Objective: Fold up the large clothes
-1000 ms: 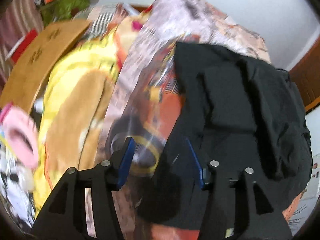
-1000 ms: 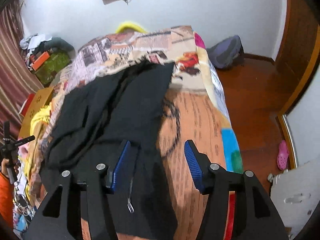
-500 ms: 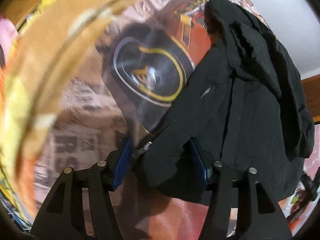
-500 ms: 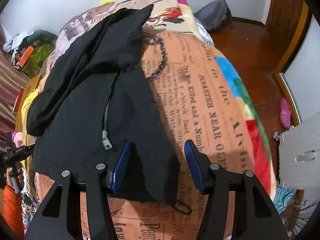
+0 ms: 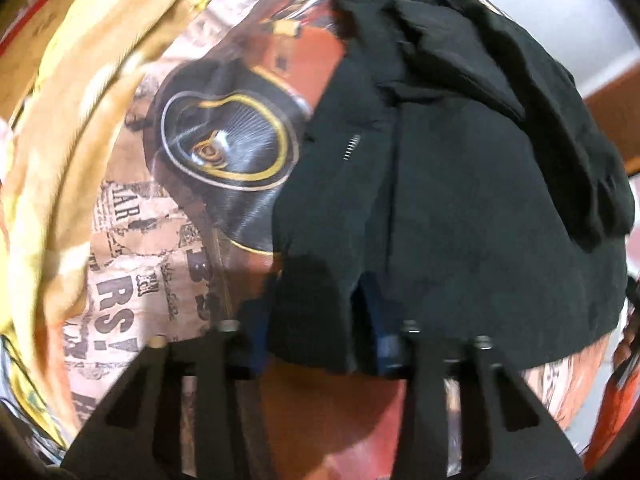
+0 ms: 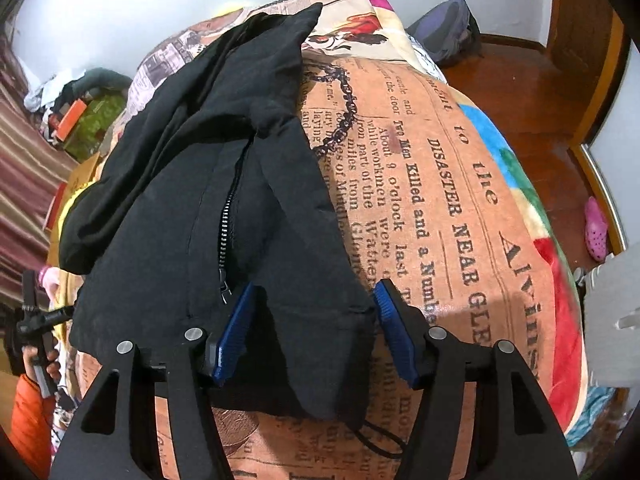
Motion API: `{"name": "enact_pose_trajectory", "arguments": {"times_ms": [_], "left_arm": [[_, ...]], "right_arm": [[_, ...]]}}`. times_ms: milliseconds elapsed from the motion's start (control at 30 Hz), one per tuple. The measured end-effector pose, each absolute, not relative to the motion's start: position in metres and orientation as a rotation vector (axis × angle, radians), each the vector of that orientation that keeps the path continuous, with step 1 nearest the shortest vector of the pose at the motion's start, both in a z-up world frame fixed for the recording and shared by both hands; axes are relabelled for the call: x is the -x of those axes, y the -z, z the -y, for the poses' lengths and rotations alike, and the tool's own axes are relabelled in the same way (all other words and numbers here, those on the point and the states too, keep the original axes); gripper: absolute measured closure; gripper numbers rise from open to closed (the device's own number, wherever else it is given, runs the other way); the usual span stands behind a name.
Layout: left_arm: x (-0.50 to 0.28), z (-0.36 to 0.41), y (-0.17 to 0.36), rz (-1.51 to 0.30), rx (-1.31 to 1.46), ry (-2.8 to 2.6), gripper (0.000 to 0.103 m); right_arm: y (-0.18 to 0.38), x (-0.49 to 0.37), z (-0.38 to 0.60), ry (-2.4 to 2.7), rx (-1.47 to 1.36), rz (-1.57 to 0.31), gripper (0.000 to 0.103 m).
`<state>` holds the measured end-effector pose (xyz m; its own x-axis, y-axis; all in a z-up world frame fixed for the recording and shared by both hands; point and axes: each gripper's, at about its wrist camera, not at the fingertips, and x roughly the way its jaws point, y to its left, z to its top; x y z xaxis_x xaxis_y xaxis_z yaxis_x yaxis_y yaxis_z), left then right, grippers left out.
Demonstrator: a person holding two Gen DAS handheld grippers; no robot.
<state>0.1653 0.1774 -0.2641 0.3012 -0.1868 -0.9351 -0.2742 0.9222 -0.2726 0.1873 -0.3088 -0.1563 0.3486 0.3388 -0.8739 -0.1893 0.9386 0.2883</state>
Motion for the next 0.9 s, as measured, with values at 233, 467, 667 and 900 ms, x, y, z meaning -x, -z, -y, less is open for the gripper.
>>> {"name": "enact_pose_trajectory", "arguments": {"times_ms": [233,467,667,900], "left_arm": [[-0.168,-0.157,0.207,-1.167,0.404,-0.024,0.078],[-0.185,-0.158,0.126,-0.979,0.4,0.084,0.08],[-0.22,-0.171,0.078,-0.851,0.511,0.186,0.08],[-0.278,-0.198,0.063,-0.798,0.598,0.165,0.08]], "right_arm": [[0.132,-0.171,0.297,-0.434,-0.209,-1.165,0.093],[0.078,-0.174,0.275,-0.504,-0.176,-1.058,0.096],[0.025,-0.219,0.254,-0.553,-0.171,-0.952,0.097],[0.011,-0.297,0.227,-0.52,-0.111,-0.884,0.098]]}}
